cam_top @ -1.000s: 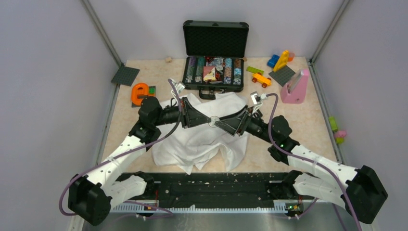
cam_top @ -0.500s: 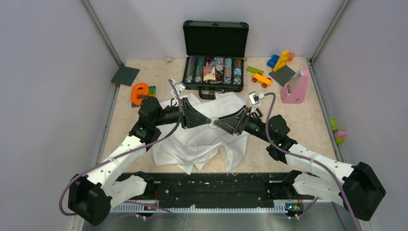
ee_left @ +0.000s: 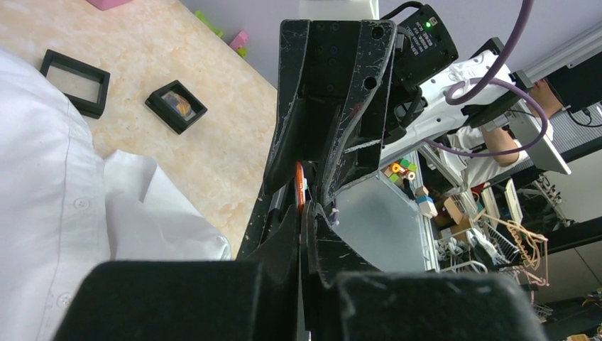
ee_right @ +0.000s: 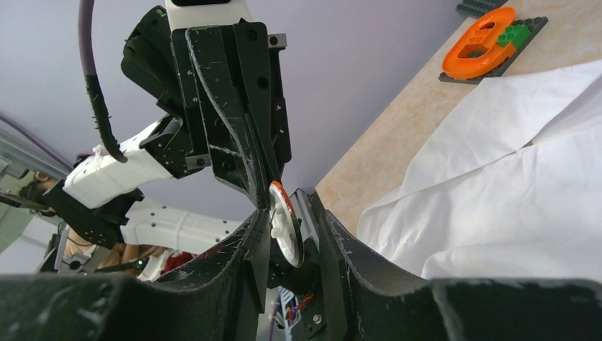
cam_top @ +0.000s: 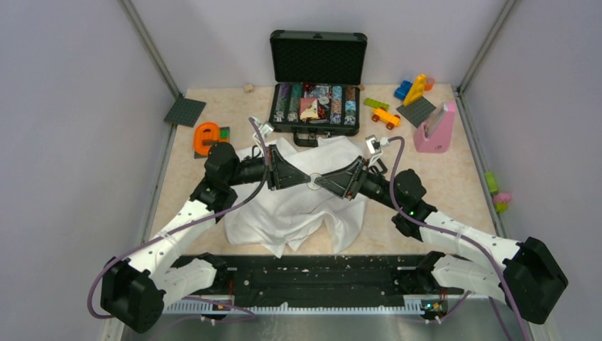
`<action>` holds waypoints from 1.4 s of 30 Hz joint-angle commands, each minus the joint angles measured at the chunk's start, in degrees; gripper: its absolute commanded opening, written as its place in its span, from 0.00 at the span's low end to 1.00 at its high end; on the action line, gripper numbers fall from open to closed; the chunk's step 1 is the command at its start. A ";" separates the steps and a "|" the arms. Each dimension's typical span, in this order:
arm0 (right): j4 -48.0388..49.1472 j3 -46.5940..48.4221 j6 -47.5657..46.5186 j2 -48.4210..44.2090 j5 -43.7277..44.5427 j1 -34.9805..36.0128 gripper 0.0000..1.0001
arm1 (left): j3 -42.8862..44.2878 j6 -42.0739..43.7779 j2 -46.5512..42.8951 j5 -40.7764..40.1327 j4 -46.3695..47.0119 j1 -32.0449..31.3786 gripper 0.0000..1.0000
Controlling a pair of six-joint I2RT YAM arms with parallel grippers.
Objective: Remove the brooch from the garment
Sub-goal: Close the brooch.
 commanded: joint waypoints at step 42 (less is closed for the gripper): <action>5.59 0.57 -12.18 0.71 4.81 3.09 0.21 | -3.61 -16.43 1.74 -1.04 15.41 -0.21 0.00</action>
